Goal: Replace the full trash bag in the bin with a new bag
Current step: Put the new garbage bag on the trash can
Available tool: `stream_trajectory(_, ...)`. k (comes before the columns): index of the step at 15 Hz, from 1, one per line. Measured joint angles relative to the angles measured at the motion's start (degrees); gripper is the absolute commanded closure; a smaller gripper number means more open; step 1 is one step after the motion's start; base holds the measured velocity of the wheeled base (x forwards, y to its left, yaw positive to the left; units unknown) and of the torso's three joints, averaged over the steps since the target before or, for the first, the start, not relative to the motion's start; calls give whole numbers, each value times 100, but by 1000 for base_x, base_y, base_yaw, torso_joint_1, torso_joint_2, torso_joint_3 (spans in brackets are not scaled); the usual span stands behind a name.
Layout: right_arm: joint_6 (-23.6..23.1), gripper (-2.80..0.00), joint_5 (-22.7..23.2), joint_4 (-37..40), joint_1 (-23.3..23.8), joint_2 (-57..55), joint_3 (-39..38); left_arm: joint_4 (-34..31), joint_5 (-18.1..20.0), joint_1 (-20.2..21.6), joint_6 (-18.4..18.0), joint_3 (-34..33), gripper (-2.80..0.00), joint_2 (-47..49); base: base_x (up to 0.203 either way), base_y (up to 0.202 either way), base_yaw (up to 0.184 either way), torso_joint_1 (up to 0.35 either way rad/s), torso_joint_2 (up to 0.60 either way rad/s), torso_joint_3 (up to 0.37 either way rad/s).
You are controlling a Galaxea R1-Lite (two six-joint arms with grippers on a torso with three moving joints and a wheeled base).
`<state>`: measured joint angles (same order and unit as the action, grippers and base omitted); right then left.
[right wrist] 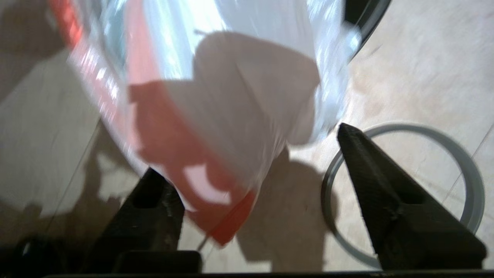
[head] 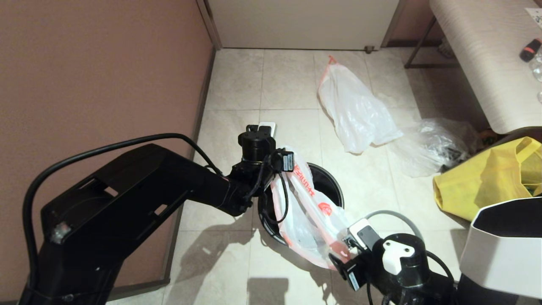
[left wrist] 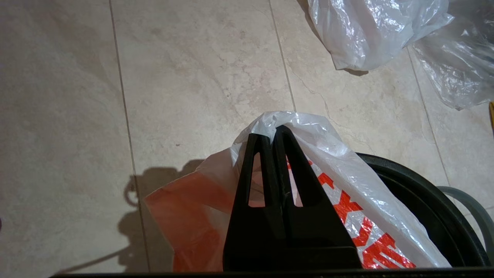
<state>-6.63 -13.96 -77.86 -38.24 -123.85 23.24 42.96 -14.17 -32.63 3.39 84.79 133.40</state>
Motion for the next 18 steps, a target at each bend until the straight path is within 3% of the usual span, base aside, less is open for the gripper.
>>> stream_trajectory(2,-4,0,-105,-456,92,-256,197,7,11,-8,7,-109,0,-45,0,0,0,0,0,0)
stream_trajectory(9,-1,0,-110,-413,208,-281,182,-257,-146,-114,-12,-517,0,-338,0,0,0,0,0,0)
stream_trajectory(10,1,0,-107,-383,208,-257,156,-258,-146,-114,-12,-544,-280,-368,0,0,0,0,0,0)
stream_trajectory(15,7,0,-106,-346,236,-106,135,-561,-329,-242,47,-1208,-280,-884,0,0,0,0,0,0)
stream_trajectory(18,10,0,-103,-321,329,-68,184,-1726,-533,-664,828,-1975,-280,-1694,0,0,0,0,0,0)
